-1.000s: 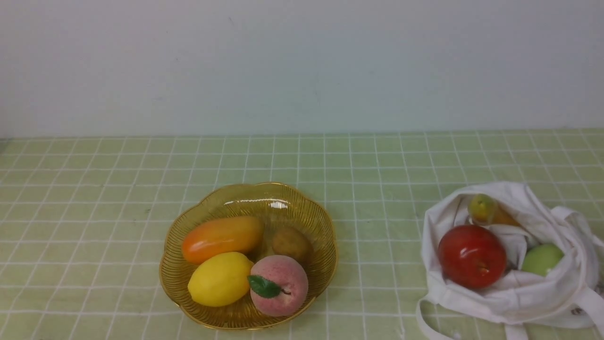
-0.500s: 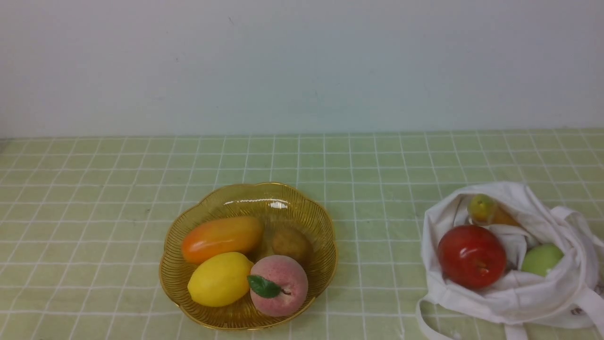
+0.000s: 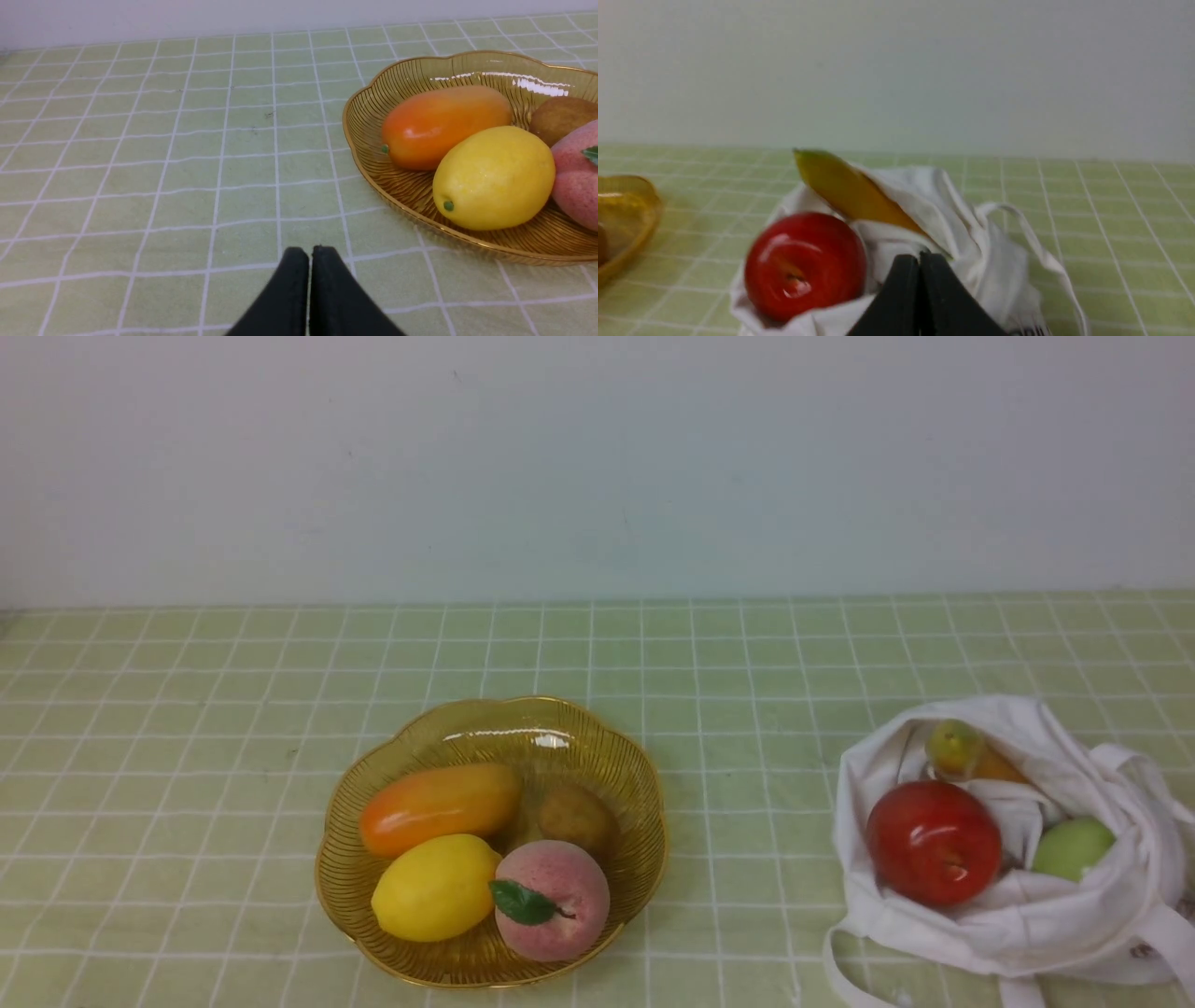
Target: Take the fruit out of the bag on the green coffee tablecloth and place them on the plate.
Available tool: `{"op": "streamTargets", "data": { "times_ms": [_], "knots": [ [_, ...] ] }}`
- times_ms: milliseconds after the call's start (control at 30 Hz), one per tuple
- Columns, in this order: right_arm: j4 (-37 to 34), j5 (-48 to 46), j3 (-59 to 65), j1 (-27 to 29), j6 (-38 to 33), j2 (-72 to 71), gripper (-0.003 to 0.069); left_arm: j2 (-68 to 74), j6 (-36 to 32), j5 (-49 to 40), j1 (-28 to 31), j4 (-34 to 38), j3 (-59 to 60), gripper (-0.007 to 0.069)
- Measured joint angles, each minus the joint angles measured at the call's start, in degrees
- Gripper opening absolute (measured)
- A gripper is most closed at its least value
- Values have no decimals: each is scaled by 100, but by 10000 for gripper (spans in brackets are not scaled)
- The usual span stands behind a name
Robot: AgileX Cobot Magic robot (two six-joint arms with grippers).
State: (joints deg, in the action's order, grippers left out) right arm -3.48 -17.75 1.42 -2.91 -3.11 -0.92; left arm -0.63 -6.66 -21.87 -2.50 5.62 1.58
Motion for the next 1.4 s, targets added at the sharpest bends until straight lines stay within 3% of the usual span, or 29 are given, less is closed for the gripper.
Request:
{"op": "streamTargets", "data": {
  "times_ms": [133, 1400],
  "knots": [
    [0, -376, -3, 347, 8, 7, -14, 0, 0, 0, 0, 0, 0, -8],
    [0, -423, -16, 367, -37, 7, -14, 0, 0, 0, 0, 0, 0, -8]
  ]
}}
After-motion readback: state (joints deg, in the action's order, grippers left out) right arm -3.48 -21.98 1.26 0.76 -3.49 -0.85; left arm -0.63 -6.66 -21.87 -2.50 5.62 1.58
